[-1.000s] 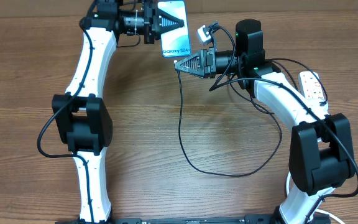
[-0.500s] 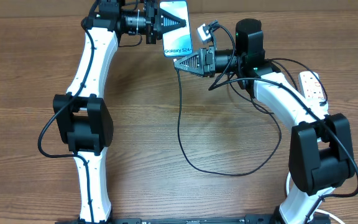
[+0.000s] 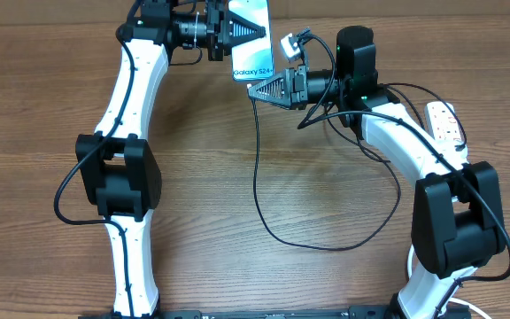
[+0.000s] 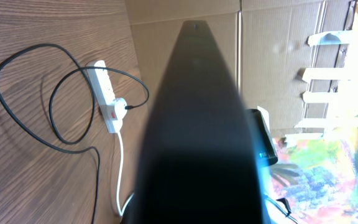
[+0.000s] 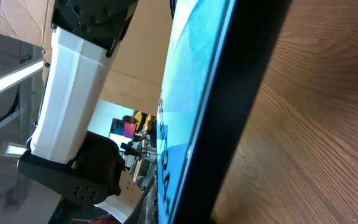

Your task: Plug charger to phone and switch on socket

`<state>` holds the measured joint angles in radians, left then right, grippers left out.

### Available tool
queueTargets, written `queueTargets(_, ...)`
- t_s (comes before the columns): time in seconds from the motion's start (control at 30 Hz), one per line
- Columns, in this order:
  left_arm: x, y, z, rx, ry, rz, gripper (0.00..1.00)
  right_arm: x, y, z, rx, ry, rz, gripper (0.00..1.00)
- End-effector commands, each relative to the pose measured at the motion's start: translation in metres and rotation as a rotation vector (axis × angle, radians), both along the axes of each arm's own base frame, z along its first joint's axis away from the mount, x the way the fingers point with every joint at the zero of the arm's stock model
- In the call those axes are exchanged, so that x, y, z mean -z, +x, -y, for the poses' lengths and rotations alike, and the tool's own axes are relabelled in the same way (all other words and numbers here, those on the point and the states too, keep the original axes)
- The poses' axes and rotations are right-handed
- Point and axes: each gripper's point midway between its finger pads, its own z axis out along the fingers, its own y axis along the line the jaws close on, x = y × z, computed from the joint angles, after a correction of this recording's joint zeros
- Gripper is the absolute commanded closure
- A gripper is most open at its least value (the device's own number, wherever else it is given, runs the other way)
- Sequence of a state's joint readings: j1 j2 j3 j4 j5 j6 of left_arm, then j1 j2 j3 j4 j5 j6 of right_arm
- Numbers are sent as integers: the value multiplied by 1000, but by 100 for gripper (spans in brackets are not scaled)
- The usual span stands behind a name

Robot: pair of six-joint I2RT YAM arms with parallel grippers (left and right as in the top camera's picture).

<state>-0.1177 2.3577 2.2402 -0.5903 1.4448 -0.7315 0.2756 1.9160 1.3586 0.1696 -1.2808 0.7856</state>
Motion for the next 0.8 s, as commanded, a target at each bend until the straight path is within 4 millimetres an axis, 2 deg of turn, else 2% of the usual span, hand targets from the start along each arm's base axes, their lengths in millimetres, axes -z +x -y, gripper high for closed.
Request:
queueTargets(0.0, -21, -7, -4, 33, -38, 29, 96, -25, -2, 2, -3, 22, 71, 96)
queueTargets(0.4, -20, -4, -11, 15, -35, 1, 96, -27, -2, 2, -8, 27, 84, 96)
queueTargets(0.77, -22, -8, -9, 35, -48, -8, 96, -29, 7, 2, 38, 23, 114, 96)
